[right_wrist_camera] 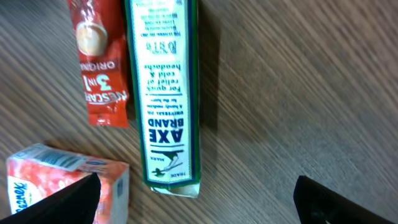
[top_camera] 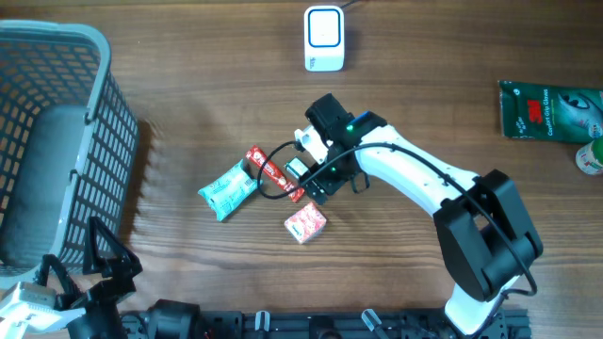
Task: Scan the item barcode
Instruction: 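Grasp the small green-white box with the right gripper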
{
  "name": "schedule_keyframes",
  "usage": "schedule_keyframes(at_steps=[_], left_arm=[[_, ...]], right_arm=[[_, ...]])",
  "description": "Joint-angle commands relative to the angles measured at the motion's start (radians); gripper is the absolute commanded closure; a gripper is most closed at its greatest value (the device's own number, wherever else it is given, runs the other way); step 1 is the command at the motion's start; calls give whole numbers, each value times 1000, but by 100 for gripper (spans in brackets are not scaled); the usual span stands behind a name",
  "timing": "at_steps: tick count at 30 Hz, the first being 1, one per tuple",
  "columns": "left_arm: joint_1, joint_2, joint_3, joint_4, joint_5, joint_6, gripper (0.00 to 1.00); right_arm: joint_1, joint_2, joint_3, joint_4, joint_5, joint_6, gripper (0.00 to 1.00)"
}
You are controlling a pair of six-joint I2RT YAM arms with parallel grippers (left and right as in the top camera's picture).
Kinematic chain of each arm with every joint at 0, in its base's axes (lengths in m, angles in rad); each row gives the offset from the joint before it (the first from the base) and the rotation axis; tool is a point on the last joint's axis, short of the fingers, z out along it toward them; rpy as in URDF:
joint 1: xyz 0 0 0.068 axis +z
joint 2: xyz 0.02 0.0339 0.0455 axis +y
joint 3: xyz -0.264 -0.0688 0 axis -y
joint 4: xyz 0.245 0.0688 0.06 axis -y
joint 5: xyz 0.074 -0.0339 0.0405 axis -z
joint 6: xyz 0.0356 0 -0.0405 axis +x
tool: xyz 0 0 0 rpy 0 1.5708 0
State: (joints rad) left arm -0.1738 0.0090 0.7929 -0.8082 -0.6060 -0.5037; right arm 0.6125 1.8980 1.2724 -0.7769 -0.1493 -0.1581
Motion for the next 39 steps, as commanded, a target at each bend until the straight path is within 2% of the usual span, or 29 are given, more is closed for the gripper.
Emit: schedule_keyframes(at_steps=[1,7,11,12,14,17,18,19,20,21,24,27,30,33,35,39], left_arm=[[4,0,2,2,-13,-6,0],[4,0,2,2,-13,-6,0],[4,0,2,2,-13,-6,0],[4,-1,2,2,-13,-6,0],[4,0,2,2,-13,-6,0],[4,0,2,2,-13,-6,0],[4,0,2,2,-13,-6,0],[4,0,2,2,-13,-6,1],[4,-1,2,2,-13,-6,0],[4,0,2,2,-13,-6,0],[4,0,2,2,-13,-6,0],[4,0,2,2,-13,-6,0],[4,0,2,2,-13,-6,0],[4,0,2,2,-13,-6,0],[4,-1,2,2,-13,-6,0],[4,0,2,2,-13,-6,0]], right_arm=[[3,-3,-6,70,-84,10,7],[3,130,-6,127,-96,29,25],[3,204,-6,122,-87,35,53],[3,208,-6,124,-62,90,64],[2,204,8,101,-63,143,78],[0,198,42,29,-61,158,82],[0,196,47,21,-54,159,79],[1,195,48,10,1,160,44],[2,196,48,2,70,163,28],[8,196,48,2,132,178,24],[21,195,48,-3,194,192,25],[23,196,0,30,229,192,49],[24,196,-53,57,220,217,67],[24,196,-53,58,138,227,67],[20,196,-53,57,130,247,0],[21,196,-54,-1,164,248,0]])
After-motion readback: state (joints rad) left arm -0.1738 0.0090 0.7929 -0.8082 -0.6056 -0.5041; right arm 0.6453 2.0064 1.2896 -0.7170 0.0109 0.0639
